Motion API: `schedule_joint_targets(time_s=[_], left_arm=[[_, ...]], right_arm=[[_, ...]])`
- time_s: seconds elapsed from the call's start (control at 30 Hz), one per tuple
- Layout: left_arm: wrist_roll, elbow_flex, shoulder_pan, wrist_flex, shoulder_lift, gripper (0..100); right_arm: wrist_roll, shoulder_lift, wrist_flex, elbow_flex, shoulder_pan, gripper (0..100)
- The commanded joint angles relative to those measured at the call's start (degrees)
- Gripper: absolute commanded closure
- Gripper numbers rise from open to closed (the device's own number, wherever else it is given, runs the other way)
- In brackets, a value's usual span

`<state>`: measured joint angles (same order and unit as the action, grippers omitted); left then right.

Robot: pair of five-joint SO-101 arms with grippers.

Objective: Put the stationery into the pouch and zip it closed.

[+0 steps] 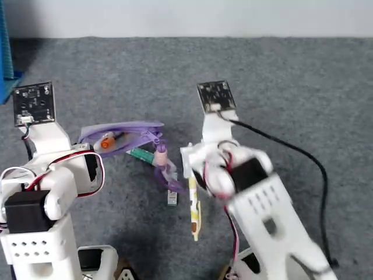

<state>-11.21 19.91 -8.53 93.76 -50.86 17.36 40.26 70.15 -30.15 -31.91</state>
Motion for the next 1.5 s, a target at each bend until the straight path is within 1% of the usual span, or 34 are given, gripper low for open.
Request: schedule_joint_targets(time_s=[0.0,0.13,0.23,0.3,0.5,0.63,0.73,0.87,0.97,1.03,1.13,1.27,1.37,1.47], left_arm=[[-0.4,-3.2,0.2,0.2,-0.2,99],[-0.2,-3.2,0.2,0.2,0.1,99],[-0.1,-3.2,0.2,-0.2,0.2,99],[-0.1,-3.3,0.3,-0.2,0.2,99],[-0.1,-3.4,4.2,1.1,0.0,99],[-0.1,-3.5,4.2,1.1,-0.2,99],[-0.1,-3.5,4.2,1.0,-0.2,99],[-0.1,-3.5,4.2,1.0,-0.2,99],[-0.1,-3.5,4.2,1.0,-0.2,99],[-0.1,-3.5,4.2,1.0,-0.2,99],[-0.1,-3.5,4.2,1.0,-0.2,99],[-0.1,-3.4,4.2,1.0,-0.2,99],[-0.1,-3.4,4.2,1.0,-0.2,99],[-0.1,-3.4,4.2,1.0,-0.2,99]], right_arm=[[0.2,10.9,-2.0,0.4,-3.8,99.1],[-0.1,17.8,-5.7,0.4,-7.4,99.1],[-3.0,21.9,-9.3,-0.1,-10.5,99.1],[-3.8,24.4,-13.7,-1.1,-11.6,99.1],[-3.9,30.0,-27.6,-5.5,-14.5,99.1],[-4.7,31.3,-39.8,-9.5,-15.0,99.1],[-8.3,31.3,-50.9,-14.2,-14.9,99.1],[-14.9,31.2,-70.3,-23.6,-14.9,99.1],[-20.1,29.7,-80.6,-29.3,-14.9,99.1],[-21.4,28.3,-85.3,-31.4,-14.9,99.1],[-21.5,25.9,-91.1,-32.2,-14.9,99.1],[-22.3,22.4,-94.1,-32.2,-14.9,99.1],[-22.4,20.8,-99.2,-32.2,-14.9,99.1],[-23.6,19.1,-100.3,-32.3,-15.0,99.1]])
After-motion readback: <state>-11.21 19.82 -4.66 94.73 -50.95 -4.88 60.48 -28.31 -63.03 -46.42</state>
